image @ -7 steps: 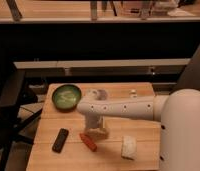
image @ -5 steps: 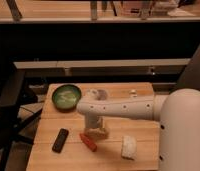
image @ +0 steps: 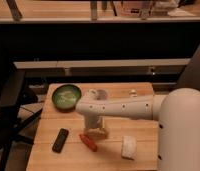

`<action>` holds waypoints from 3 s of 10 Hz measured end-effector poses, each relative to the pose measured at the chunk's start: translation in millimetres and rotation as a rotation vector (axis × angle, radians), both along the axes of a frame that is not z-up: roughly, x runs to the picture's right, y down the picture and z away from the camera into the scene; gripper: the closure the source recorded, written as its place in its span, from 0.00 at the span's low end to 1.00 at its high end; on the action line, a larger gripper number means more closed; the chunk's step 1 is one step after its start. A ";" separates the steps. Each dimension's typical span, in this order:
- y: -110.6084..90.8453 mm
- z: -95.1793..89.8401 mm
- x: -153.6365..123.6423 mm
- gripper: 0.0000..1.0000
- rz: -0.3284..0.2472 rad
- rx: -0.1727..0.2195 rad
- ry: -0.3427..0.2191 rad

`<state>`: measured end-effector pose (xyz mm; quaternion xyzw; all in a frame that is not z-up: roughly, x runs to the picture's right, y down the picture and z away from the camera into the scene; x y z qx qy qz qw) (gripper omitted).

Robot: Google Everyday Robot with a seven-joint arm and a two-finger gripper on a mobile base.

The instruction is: Drag the pepper across the table

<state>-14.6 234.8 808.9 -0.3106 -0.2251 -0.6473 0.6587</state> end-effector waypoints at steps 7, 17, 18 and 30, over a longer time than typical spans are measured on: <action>-5.4 -26.1 -26.4 0.20 -0.014 0.062 -0.160; 45.2 -22.5 -49.6 0.50 -0.114 -0.045 -0.282; 44.3 -24.8 -50.1 0.59 -0.119 -0.050 -0.286; 8.1 -4.3 -1.3 0.98 -0.067 -0.051 -0.271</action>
